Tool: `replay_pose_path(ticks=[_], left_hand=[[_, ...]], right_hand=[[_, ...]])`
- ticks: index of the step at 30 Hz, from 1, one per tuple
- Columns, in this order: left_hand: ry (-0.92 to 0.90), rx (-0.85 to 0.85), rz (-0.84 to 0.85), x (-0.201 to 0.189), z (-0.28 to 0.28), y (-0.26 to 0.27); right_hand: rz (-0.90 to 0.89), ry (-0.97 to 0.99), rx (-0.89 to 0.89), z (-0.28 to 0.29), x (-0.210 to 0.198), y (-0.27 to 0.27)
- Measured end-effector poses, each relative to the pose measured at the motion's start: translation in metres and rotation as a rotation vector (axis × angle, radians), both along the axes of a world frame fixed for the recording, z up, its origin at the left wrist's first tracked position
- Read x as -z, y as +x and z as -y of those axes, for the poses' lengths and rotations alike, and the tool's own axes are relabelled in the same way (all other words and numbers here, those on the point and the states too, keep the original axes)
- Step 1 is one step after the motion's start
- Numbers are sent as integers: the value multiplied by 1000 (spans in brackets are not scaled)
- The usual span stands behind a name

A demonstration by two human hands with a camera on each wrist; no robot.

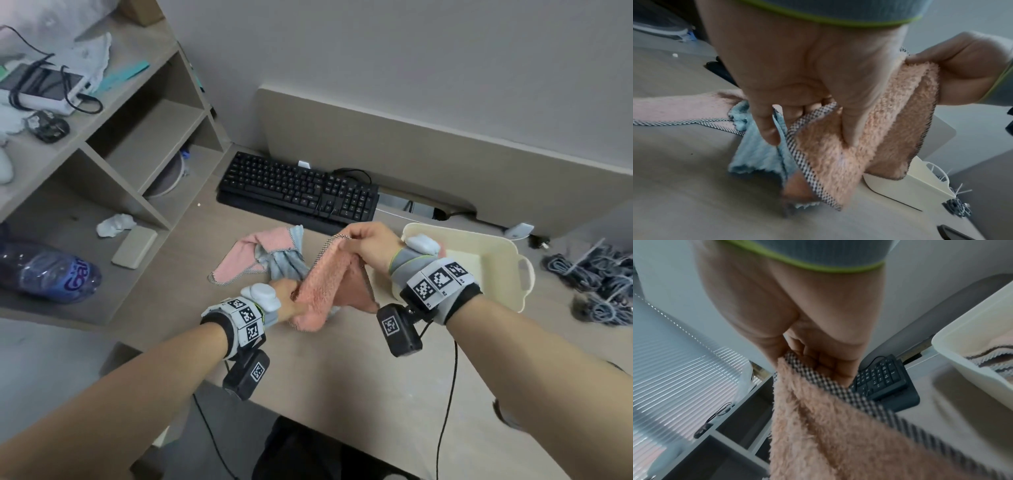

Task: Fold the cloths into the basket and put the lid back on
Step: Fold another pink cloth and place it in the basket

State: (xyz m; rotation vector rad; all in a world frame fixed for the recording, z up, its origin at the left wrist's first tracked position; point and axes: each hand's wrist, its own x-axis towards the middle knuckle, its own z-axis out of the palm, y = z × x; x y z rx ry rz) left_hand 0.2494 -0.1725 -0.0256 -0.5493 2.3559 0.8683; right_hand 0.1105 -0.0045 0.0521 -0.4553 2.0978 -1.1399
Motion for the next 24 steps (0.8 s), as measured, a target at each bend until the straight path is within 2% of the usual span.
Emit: replay_pose_path(ticks=[5,9,11,16,19,21,24], left_hand=[[-17,27,3,-10,4,4],[-70,-36,-35,-28,3,0],[-89,-57,-109,-34,-3,-2],[-126,57,-169,-38,-24,-2],[-98,97,-215,-34,-35,-10],[-50,188,-252,-30,-44,-11],[-4,289,-264,-31,-55,-9]], right_hand=[[-22,65,129,-26,-2,-7],[-24,196,88,-41,4,-2],[-30,242,80,-51,9,-2],[-49,341,61,-82,22,8],[-36,333,151,-95,7,24],[-27,325,312,-110,6,44],[48,315,416,-133,20,59]])
